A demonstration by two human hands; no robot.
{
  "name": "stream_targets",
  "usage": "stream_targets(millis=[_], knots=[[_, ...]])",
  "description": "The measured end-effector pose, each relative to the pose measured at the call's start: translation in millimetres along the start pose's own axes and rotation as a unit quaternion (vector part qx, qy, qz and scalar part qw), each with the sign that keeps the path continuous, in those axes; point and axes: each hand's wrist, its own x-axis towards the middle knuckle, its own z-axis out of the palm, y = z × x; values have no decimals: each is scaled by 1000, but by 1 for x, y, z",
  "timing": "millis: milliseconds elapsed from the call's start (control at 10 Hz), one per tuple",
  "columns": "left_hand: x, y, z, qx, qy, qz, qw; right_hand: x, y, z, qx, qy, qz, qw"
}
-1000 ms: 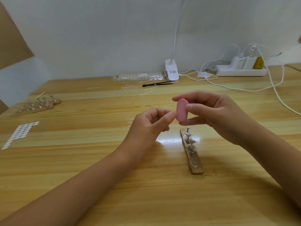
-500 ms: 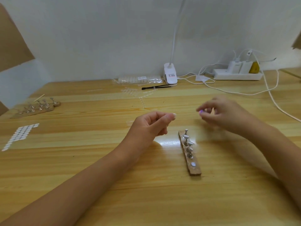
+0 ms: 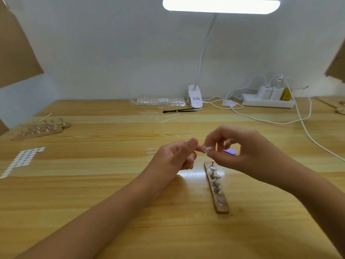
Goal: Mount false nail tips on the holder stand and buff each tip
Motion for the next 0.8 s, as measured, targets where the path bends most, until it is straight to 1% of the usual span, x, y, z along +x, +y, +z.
stream_targets(millis=[100, 200, 300, 400, 500, 600, 700, 800], knots=[[0, 2, -3, 5, 17, 7, 1000, -22, -12, -10, 0, -15, 25, 1000], [0, 1, -5, 7, 24, 22, 999, -52, -12, -2, 6, -20, 86, 996], [1, 0, -5, 15, 24, 34, 999, -68, -1, 16, 37, 2, 155, 987], [2, 0, -6, 19, 33, 37, 999, -72, 1, 26, 41, 21, 185, 982], [4, 0, -10, 14, 47, 42, 998, -72, -3, 28, 13, 32, 187, 982], [5, -2, -12, 10, 54, 52, 997, -74, -3, 31, 5, 68, 190, 979], [9, -4, -13, 7, 52, 55, 997, -78, 0, 38, 10, 73, 214, 974], [9, -6, -14, 9, 57, 59, 997, -79, 4, 41, -19, 50, 210, 976]])
